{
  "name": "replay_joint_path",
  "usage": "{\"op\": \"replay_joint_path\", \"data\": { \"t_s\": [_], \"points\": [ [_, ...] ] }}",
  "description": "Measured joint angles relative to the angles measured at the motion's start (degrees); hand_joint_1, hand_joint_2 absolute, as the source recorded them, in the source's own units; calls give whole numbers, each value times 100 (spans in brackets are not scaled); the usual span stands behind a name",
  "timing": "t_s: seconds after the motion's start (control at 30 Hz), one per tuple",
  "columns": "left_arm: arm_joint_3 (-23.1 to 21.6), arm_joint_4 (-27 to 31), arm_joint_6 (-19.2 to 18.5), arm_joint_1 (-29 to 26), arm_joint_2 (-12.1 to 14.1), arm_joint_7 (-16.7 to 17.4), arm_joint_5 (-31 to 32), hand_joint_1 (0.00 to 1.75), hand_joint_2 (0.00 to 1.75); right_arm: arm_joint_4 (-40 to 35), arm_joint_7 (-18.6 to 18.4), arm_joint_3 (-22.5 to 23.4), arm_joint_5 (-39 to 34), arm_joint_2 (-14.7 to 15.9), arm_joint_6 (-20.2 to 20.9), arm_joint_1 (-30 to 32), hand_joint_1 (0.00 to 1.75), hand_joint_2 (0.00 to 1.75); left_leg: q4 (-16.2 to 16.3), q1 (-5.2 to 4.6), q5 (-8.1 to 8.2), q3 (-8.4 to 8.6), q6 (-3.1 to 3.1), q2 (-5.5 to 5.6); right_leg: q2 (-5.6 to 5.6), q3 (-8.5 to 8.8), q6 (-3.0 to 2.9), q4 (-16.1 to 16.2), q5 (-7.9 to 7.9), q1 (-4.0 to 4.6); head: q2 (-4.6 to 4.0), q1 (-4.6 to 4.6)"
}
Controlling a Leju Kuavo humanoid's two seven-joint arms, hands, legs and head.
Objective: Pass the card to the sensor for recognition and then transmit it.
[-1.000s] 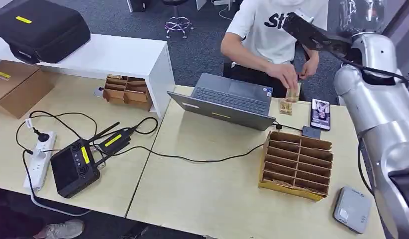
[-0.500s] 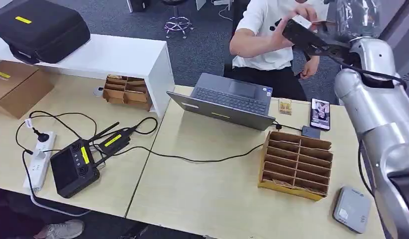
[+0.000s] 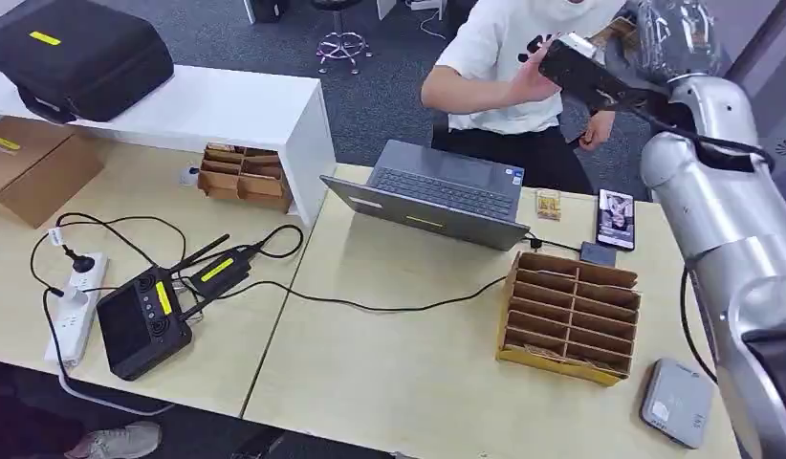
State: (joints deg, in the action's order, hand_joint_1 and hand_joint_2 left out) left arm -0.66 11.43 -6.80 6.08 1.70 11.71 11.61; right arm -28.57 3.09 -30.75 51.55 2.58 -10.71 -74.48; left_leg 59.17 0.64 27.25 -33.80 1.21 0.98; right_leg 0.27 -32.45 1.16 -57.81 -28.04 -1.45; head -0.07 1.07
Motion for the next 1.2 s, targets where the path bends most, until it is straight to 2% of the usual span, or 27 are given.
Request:
{"op": "replay_joint_path", "data": {
  "t_s": [0.07,0.17,0.4,0.5,0.6,0.73,0.83,0.97,1.2],
  "points": [
    [2,-2,11,-26,2,-79,-50,0,175,-171,306,118,-332,0,111,76,175,175,0,0,0,0,0,0,0,0,0,0,0,0,0,-2],
    [22,-2,37,-97,4,-196,-118,0,175,-649,543,231,-584,91,198,300,175,175,1,0,1,2,0,-4,8,-3,0,1,0,0,0,0],
    [120,-2,68,-240,7,-315,-201,0,175,-1640,664,332,-880,413,297,815,175,175,1,0,1,0,0,-2,3,-6,0,4,-1,0,0,-2],
    [225,-2,129,-330,9,-474,-347,0,175,-2320,830,468,-1423,768,299,1237,175,175,2,0,2,3,-1,0,1,-5,0,9,-1,0,0,0],
    [378,-2,212,-473,15,-616,-483,0,175,-3338,1125,851,-2136,1286,216,2143,175,175,2,3,7,1,-8,28,-25,16,6,22,-5,4,0,-7],
    [492,-2,227,-570,35,-638,-511,0,175,-4092,1213,1235,-2275,1635,190,2918,175,175,1,-2,15,-5,-9,15,-12,8,6,22,-5,-1,0,-4],
    [546,-2,245,-566,42,-638,-531,0,175,-4430,1208,1363,-2275,1779,173,3160,175,175,1,0,15,1,-9,7,-6,3,6,22,-5,1,0,0],
    [630,-2,293,-589,33,-638,-608,0,175,-4778,1210,1667,-2309,1974,-109,3725,175,175,1,4,14,0,-9,27,-29,13,8,22,-10,6,0,0],
    [822,-2,350,-629,24,-649,-741,0,175,-4815,1377,2350,-2570,2214,-153,4891,175,175,1,1,18,-4,-13,27,-27,13,11,25,-12,3,0,0]
  ]
}}
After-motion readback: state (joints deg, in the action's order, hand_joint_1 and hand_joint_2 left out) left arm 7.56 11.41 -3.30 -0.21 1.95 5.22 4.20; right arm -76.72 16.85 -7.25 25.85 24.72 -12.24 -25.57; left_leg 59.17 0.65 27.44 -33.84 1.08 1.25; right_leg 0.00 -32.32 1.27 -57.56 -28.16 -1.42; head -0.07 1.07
